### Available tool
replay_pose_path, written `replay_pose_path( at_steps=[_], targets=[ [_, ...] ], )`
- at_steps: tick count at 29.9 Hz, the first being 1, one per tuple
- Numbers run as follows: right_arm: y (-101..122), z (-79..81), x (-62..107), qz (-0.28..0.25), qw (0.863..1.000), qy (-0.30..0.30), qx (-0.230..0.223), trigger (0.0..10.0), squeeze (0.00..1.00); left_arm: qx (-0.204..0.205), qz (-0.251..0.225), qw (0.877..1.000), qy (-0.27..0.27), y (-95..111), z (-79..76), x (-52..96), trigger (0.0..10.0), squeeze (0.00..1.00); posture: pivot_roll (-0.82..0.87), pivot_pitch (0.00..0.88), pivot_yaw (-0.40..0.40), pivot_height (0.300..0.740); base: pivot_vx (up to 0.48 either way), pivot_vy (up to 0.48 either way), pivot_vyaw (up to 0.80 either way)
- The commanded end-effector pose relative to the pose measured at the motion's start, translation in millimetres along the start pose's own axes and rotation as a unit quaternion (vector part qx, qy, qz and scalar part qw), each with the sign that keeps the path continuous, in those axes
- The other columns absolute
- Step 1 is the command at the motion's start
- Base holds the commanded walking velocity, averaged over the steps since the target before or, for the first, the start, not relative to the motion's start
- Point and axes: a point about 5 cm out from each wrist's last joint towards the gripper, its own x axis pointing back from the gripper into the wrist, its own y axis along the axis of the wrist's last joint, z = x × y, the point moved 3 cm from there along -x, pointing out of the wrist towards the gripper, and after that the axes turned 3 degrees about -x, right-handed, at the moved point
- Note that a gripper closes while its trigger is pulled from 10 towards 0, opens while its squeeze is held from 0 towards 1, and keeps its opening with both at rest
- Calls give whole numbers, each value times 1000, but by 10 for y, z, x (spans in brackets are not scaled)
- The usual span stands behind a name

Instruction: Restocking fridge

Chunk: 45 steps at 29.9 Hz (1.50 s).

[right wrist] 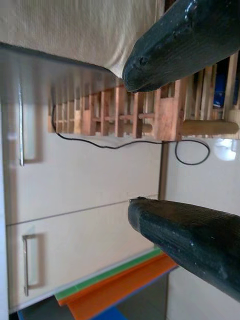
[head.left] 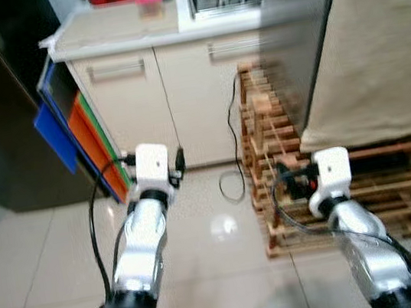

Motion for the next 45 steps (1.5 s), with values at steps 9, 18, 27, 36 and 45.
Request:
replay_pose_path(
  at_steps=[9, 18, 27, 36, 45],
  targets=[
    [-46, 14, -1, 3, 1000, -7, -8, 10000, 0, 6, -6, 1000, -3, 13, 69, 7, 10000, 0, -97, 0, 50, 740, 31, 445, -669],
    [-34, -98, 37, -9, 999, -45, -8, 10000, 0, -8, 4, 1000, 4, -46, 145, 26, 10000, 0, -92, 0, 51, 740, 299, 376, -637],
    [-36, -121, 32, -11, 998, -60, -6, 10000, 0, -14, 4, 1000, -7, -38, 127, 15, 10000, 0, -95, 0, 57, 740, 314, 362, -589],
    [-16, -168, 32, -21, 997, -77, 6, 10000, 0, -26, 8, 999, -25, -67, 43, 13, 10000, 0, -97, 2, 56, 736, 187, 106, -563],
    [-10, -172, 7, -22, 997, -78, 6, 10000, 0, -19, -30, 995, -89, 87, -204, 35, 10000, 0, -93, 0, 54, 732, 0, 0, -53]
  ],
)
